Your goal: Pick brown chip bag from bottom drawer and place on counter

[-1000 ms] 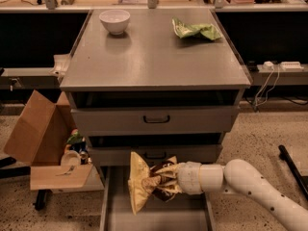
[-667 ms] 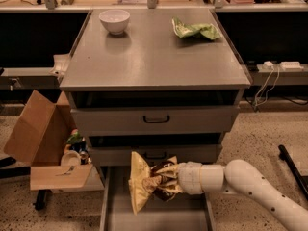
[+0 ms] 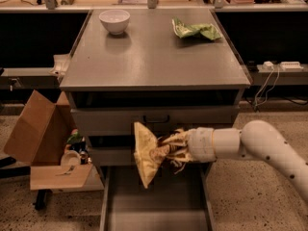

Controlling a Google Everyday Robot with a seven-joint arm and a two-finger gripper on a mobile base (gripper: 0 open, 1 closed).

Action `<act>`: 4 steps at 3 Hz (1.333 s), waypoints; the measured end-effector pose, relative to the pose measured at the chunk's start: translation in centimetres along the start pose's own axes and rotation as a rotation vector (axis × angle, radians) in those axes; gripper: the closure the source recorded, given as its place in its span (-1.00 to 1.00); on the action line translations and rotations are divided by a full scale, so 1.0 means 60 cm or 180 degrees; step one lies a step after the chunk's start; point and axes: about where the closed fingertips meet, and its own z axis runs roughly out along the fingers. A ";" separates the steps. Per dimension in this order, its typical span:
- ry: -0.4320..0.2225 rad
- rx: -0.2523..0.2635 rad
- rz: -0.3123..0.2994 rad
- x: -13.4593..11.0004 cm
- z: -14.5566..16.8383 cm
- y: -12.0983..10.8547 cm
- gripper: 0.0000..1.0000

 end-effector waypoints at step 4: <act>0.1034 -0.0072 -0.1828 -0.138 -0.198 -0.285 1.00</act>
Offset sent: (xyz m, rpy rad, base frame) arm 0.0175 -0.0145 0.0624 -0.0540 -0.0989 -0.0150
